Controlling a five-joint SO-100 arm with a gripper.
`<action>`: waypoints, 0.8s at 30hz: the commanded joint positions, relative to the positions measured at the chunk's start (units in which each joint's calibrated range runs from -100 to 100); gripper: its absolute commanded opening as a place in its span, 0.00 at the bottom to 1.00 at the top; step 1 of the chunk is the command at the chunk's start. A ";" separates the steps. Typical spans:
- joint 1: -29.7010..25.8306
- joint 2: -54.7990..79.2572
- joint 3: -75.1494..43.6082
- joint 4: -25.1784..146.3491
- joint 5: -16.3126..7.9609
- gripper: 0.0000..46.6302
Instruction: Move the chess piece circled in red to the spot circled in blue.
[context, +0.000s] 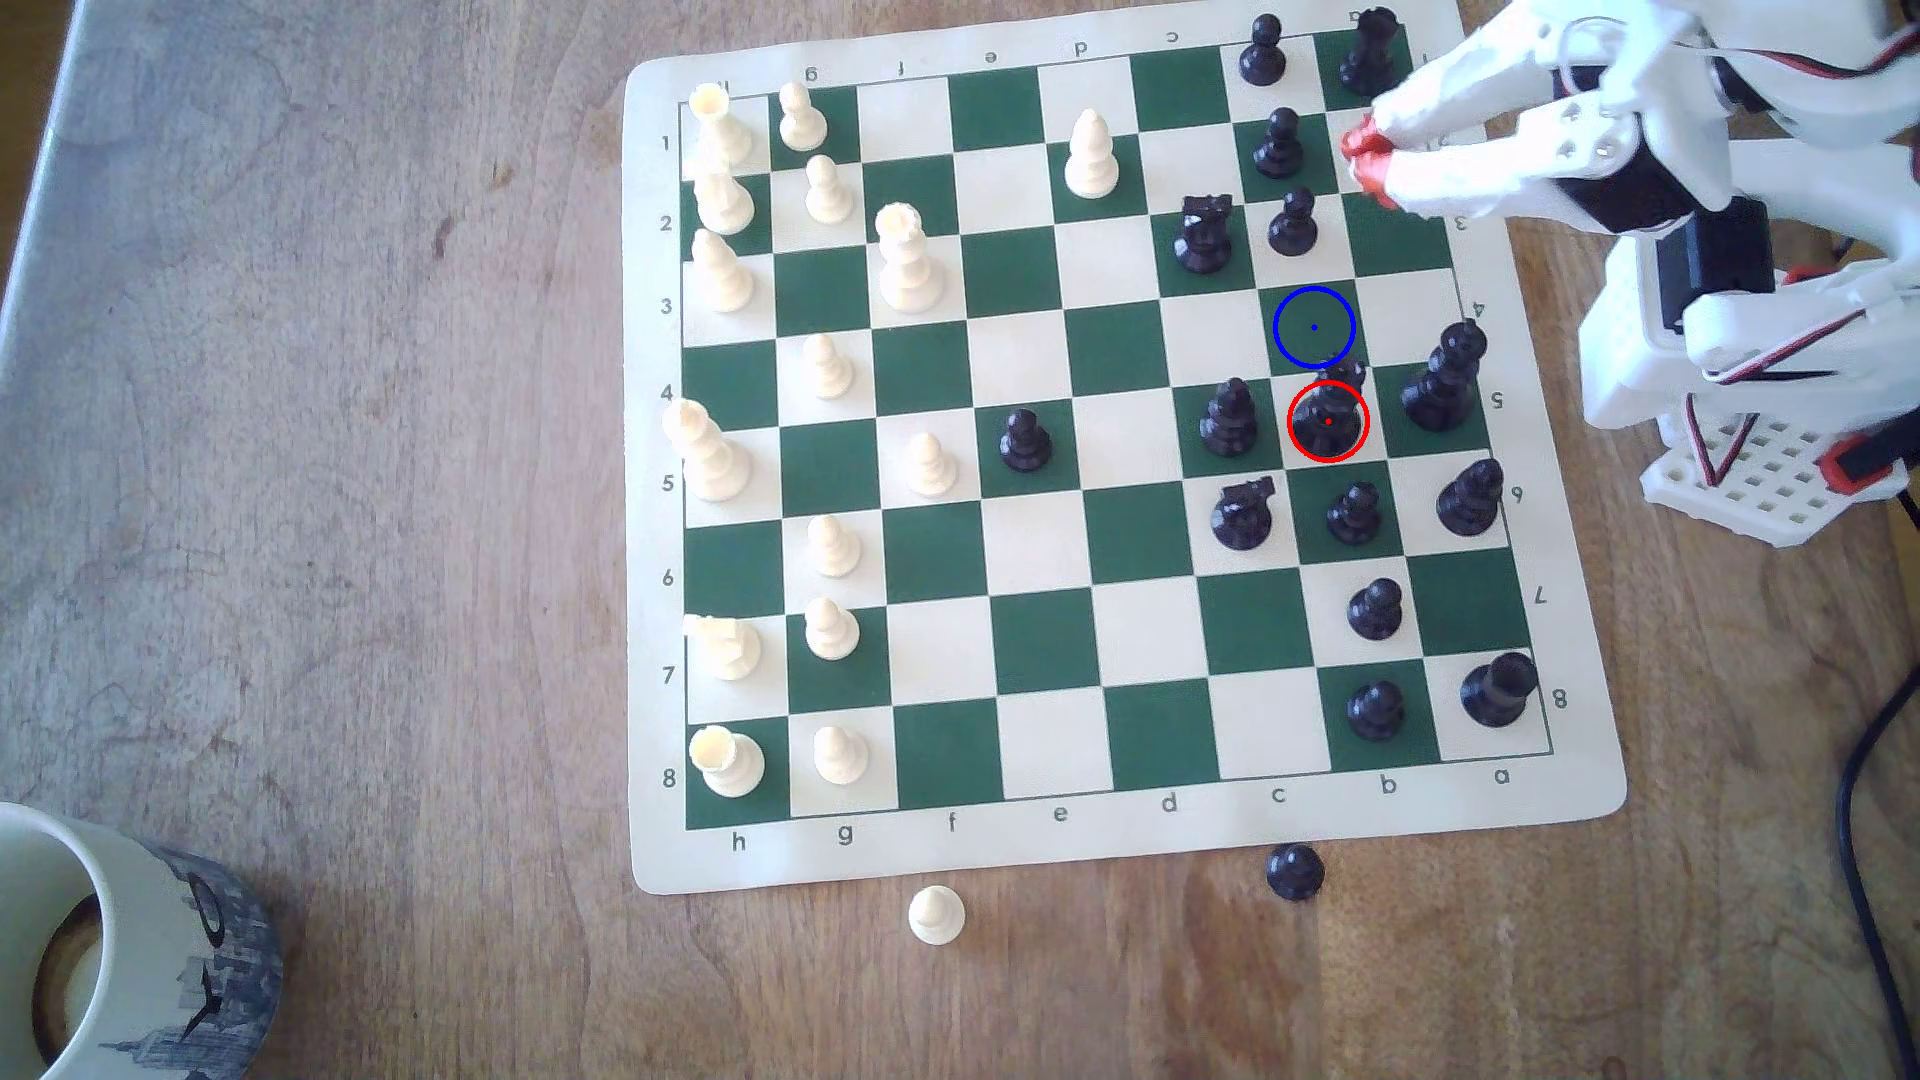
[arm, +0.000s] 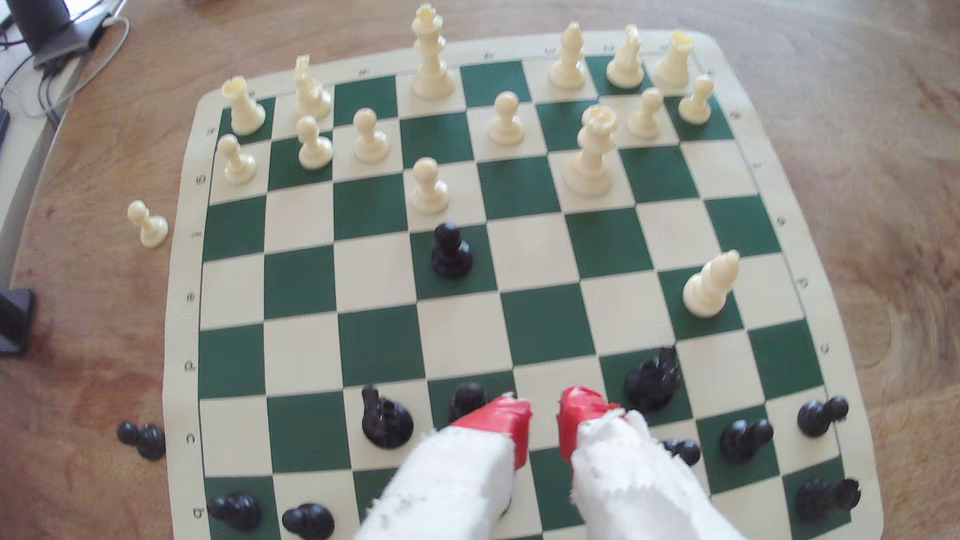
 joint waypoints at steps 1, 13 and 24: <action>-2.74 7.79 -5.16 3.37 -2.78 0.21; -3.60 23.41 -6.61 6.48 -3.96 0.31; -1.73 29.69 2.73 -2.77 -3.08 0.35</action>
